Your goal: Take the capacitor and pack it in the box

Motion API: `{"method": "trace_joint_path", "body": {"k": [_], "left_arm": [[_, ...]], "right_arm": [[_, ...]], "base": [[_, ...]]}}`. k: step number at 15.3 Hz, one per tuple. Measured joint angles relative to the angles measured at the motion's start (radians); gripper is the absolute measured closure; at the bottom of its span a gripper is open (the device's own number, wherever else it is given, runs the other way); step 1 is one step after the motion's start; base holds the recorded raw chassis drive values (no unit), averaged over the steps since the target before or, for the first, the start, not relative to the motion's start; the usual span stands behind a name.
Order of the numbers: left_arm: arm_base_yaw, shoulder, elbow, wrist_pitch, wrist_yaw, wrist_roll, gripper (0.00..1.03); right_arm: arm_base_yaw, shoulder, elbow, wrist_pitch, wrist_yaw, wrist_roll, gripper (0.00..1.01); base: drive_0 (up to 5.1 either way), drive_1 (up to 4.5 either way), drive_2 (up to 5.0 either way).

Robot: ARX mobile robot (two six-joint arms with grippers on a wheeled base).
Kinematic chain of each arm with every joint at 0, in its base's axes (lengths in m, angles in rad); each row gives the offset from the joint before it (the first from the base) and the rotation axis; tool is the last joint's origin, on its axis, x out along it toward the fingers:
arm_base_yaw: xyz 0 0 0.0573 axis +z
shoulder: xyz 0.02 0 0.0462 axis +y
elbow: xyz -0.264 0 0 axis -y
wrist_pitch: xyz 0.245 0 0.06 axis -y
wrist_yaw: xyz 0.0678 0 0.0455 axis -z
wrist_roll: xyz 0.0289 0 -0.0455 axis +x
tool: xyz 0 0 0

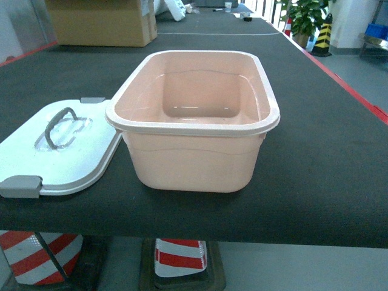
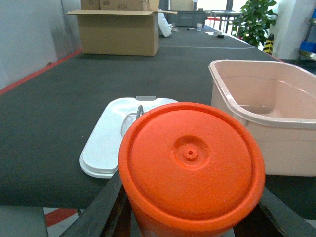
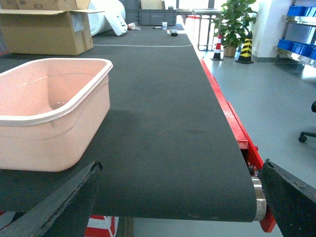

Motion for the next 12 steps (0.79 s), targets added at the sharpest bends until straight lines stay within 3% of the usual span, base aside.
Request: {"method": "trace_joint_path", "body": {"k": [1, 2, 3, 4, 12], "left_arm": [[-0.085, 0.270, 0.014, 0.232, -0.154, -0.012, 0.59], [-0.139, 0.708, 0.129, 0.635, -0.185, -0.023, 0.59], [-0.188, 0.925, 0.248, 0.810, -0.179, -0.019, 0.59], [-0.239, 1.125, 0.383, 0.910, -0.160, -0.019, 0.59], [-0.353, 1.596, 0.772, 0.864, -0.168, 0.011, 0.59]], "right_arm": [[0.000, 0.000, 0.000, 0.000, 0.000, 0.000, 0.03], [0.000, 0.000, 0.000, 0.000, 0.000, 0.000, 0.03], [0.000, 0.000, 0.000, 0.000, 0.000, 0.000, 0.03], [0.000, 0.000, 0.000, 0.000, 0.000, 0.000, 0.03], [0.000, 0.000, 0.000, 0.000, 0.000, 0.000, 0.03]], "base": [[0.0, 0.00, 0.0], [0.0, 0.00, 0.0], [0.0, 0.00, 0.0], [0.0, 0.00, 0.0], [0.0, 0.00, 0.0]]}}
